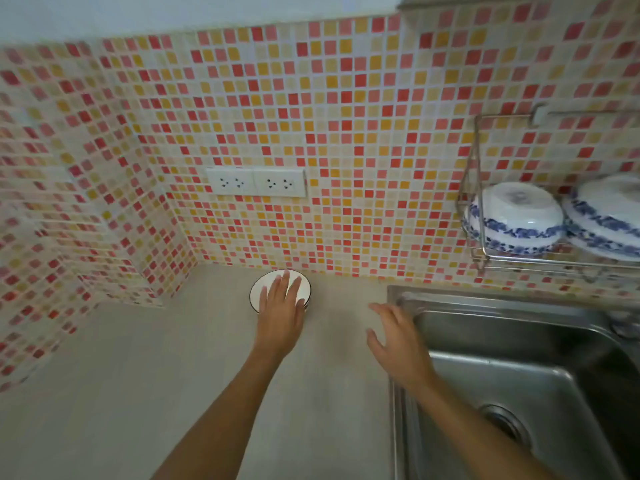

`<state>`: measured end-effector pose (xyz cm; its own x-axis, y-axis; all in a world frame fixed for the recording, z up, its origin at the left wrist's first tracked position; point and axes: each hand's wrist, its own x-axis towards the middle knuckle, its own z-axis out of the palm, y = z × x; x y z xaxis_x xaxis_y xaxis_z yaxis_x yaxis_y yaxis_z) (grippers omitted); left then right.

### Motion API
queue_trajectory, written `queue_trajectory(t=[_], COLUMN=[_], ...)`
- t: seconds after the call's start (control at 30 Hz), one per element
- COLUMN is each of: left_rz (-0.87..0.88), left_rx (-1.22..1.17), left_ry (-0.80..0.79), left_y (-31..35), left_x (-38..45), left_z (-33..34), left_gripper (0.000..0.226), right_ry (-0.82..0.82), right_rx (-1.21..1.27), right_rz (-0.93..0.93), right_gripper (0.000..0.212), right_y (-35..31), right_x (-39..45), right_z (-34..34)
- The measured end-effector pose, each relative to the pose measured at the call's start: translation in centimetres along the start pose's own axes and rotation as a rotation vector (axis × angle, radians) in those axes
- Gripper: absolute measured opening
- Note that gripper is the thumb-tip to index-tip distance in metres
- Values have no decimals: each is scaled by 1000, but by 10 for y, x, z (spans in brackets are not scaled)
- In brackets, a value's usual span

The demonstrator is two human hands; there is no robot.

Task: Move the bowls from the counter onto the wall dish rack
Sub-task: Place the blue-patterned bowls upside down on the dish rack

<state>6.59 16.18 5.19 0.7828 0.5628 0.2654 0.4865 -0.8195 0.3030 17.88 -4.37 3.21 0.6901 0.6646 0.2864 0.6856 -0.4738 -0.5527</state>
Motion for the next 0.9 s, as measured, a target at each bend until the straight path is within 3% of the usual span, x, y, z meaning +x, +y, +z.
queue_trajectory(t=[0.23, 0.47, 0.6, 0.7, 0.9], left_rz=[-229, -575, -681, -707, -627], left_rx=[-80, -347, -430, -455, -532], left_ry=[-78, -164, -216, -236, -219], left_y=[-77, -116, -125, -126, -100], left_x=[38, 66, 65, 65, 41], left_z=[12, 48, 68, 71, 59], left_gripper=[49, 54, 44, 40, 35], right_ry=[-263, -417, -465, -495, -489], right_rx=[162, 264, 373, 515, 634], right_rz=[348, 544, 625, 763, 841], right_gripper=[61, 71, 55, 42, 42], right_y=[-49, -64, -64, -65, -56], right_x=[66, 120, 129, 130, 102], right_z=[86, 140, 164, 169, 138])
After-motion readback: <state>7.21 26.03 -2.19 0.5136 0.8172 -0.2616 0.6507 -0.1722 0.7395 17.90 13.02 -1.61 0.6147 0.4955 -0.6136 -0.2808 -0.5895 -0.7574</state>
